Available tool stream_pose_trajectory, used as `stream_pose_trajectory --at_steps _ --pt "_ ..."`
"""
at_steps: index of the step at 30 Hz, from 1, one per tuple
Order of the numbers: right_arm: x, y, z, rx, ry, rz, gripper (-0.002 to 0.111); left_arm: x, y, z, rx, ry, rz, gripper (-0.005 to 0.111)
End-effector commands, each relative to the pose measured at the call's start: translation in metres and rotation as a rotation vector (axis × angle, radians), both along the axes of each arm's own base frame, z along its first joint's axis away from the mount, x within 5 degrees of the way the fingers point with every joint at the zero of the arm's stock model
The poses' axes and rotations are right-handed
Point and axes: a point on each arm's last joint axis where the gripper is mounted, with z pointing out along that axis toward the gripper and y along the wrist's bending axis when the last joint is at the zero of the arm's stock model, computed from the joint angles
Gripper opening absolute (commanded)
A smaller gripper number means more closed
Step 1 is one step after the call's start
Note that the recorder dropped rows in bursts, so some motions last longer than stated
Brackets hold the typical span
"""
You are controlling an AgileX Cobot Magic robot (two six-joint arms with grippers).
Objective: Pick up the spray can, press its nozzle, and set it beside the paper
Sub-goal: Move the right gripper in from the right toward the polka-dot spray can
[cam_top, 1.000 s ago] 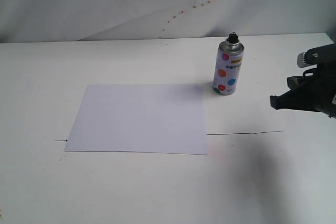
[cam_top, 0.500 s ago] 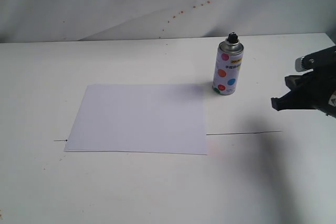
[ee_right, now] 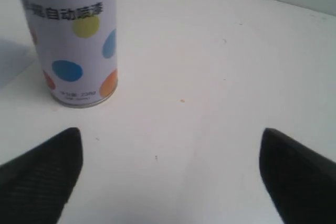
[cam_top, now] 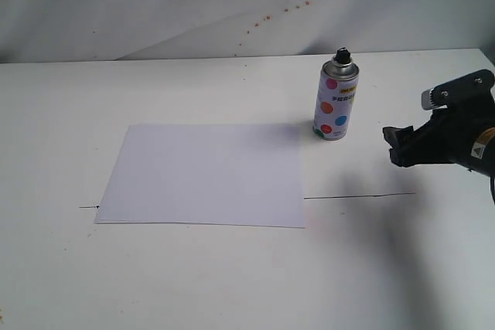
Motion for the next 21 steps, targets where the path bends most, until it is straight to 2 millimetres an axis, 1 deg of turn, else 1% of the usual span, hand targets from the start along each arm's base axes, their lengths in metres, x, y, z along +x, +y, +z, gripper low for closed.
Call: stream_pose_trajectory --at_steps 1,5,9,18,21 --pt "0.002 -0.006 0.001 0.031 -0.005 -0.07 0.098 0.0 0.0 0.0 0.0 -0.01 -0.003 0.0" --pt "0.002 -0.006 0.002 0.033 -0.016 -0.068 0.098 0.0 0.0 0.0 0.0 -0.01 -0.003 0.0" --pt "0.003 -0.009 0.003 0.064 -0.024 -0.13 0.098 0.0 0.0 0.0 0.0 -0.01 -0.003 0.0" --pt "0.009 -0.007 0.017 0.109 -0.196 -0.117 0.098 0.0 0.0 0.0 0.0 -0.01 -0.003 0.0" --pt "0.014 -0.005 0.024 0.097 -0.253 -0.068 0.098 0.0 0.0 0.0 0.0 -0.01 -0.003 0.0"
